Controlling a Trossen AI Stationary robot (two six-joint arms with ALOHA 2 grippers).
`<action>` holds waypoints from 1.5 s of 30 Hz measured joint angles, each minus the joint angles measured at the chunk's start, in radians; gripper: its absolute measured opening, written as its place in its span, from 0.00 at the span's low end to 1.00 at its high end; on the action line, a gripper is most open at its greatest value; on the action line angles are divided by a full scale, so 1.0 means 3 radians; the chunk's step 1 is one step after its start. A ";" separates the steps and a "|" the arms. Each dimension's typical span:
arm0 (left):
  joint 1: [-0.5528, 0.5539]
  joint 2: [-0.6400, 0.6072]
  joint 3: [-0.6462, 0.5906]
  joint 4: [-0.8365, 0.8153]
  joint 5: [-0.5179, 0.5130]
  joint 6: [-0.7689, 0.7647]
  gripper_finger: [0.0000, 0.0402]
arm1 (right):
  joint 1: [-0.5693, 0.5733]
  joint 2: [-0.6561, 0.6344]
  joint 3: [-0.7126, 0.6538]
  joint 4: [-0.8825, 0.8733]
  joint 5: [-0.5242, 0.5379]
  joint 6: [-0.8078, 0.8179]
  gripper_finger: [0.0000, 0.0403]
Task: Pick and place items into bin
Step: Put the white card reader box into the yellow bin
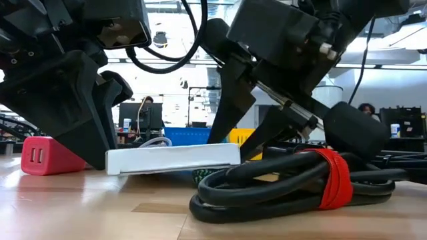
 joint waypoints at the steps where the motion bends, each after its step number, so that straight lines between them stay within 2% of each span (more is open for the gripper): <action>1: 0.0001 0.0000 0.0000 0.0000 0.0000 0.0000 0.15 | 0.0000 0.0000 -0.0001 0.0004 0.0013 -0.0002 0.32; 19: 0.0001 -0.0001 -0.0001 -0.0018 0.0121 0.0018 0.15 | 0.0042 0.0001 -0.0009 0.0498 0.0024 -0.0279 0.32; 24: 0.0001 -0.0001 -0.0003 -0.0016 0.0143 0.0040 0.15 | 0.0041 0.0048 -0.0009 0.0591 -0.0153 -0.0374 0.32; 34: 0.0004 -0.0001 -0.0003 -0.0016 0.0171 0.0053 0.15 | 0.0036 0.0203 0.0001 0.0777 -0.0258 -0.0482 0.32; 45: 0.0004 -0.0001 -0.0004 -0.0022 0.0227 0.0076 0.15 | -0.0018 0.0221 0.0058 0.0829 -0.0449 -0.0586 0.27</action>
